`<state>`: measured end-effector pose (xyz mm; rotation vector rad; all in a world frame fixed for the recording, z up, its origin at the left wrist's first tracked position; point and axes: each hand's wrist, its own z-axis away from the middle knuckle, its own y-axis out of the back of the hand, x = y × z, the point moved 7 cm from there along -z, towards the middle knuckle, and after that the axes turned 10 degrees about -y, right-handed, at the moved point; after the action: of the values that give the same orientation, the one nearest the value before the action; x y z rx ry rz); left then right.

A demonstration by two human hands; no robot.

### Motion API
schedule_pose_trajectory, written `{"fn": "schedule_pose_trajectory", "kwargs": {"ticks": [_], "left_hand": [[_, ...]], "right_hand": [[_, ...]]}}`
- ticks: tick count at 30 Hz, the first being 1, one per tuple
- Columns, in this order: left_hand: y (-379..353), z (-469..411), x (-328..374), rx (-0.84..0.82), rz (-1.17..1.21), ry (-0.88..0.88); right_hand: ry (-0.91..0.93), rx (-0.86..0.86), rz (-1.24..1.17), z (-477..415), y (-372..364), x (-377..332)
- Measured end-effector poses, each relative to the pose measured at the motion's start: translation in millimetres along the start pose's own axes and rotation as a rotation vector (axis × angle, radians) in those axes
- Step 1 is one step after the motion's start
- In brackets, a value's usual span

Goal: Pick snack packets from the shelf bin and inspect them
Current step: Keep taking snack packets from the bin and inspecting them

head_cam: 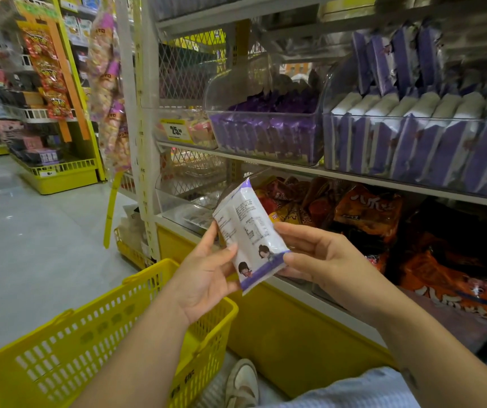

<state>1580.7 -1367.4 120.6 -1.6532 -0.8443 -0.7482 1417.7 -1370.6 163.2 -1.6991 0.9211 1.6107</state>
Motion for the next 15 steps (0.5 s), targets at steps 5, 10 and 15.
{"fn": "schedule_pose_trajectory", "kwargs": {"ticks": [5, 10, 15], "left_hand": [[-4, 0, 12, -0.009, -0.071, -0.075], [-23, 2, 20, -0.076, -0.314, -0.220], [-28, 4, 19, -0.110, -0.465, -0.260]], "right_hand": [[-0.055, 0.107, -0.131, -7, 11, 13], [-0.105, 0.059, -0.246, -8, 6, 24], [-0.143, 0.097, -0.260, -13, 8, 24]]}}
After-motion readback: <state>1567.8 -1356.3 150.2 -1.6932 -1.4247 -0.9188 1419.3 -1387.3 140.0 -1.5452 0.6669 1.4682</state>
